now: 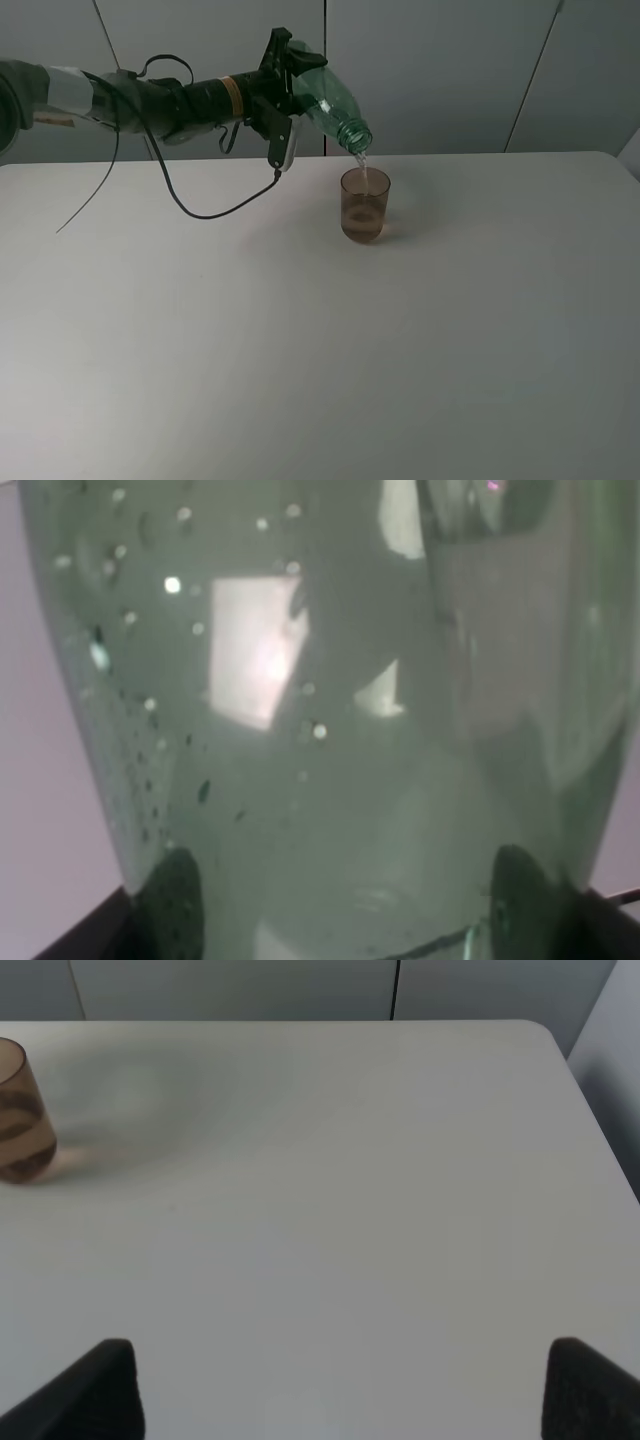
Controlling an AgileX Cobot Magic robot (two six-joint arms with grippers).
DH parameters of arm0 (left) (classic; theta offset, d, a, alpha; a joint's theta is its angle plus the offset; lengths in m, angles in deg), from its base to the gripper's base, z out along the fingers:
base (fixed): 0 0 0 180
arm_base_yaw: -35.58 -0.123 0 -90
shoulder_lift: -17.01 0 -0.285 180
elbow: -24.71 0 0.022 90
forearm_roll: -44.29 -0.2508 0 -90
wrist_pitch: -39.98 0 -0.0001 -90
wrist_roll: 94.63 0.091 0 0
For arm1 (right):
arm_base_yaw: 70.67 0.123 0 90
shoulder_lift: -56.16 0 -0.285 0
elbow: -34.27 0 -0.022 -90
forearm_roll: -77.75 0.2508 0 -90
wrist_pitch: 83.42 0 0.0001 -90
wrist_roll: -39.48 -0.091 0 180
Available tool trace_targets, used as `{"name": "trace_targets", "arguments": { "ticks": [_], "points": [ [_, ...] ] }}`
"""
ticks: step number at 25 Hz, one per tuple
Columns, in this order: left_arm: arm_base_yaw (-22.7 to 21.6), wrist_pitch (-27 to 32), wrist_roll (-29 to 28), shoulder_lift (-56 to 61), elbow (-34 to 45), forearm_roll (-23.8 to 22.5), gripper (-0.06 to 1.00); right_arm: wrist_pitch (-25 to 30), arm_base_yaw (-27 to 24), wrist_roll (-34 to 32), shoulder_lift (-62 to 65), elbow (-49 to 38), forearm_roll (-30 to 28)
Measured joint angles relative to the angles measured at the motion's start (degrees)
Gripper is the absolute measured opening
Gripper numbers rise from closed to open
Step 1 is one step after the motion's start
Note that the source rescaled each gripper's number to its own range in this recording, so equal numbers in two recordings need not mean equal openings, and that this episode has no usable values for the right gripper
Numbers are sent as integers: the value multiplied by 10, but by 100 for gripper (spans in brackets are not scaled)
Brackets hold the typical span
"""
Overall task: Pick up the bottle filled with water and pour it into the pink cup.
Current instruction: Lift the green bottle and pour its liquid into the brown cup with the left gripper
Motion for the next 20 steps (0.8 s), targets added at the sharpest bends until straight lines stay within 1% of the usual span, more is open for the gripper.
{"name": "trace_targets", "arguments": {
  "ticks": [7,13,20],
  "points": [
    [0,0,0,0,0,-18,0,0,0,0,0,0,0],
    [3,0,0,0,0,-45,0,0,0,0,0,0,0],
    [11,0,12,0,0,-54,0,0,0,0,0,0,0]
  ]
}}
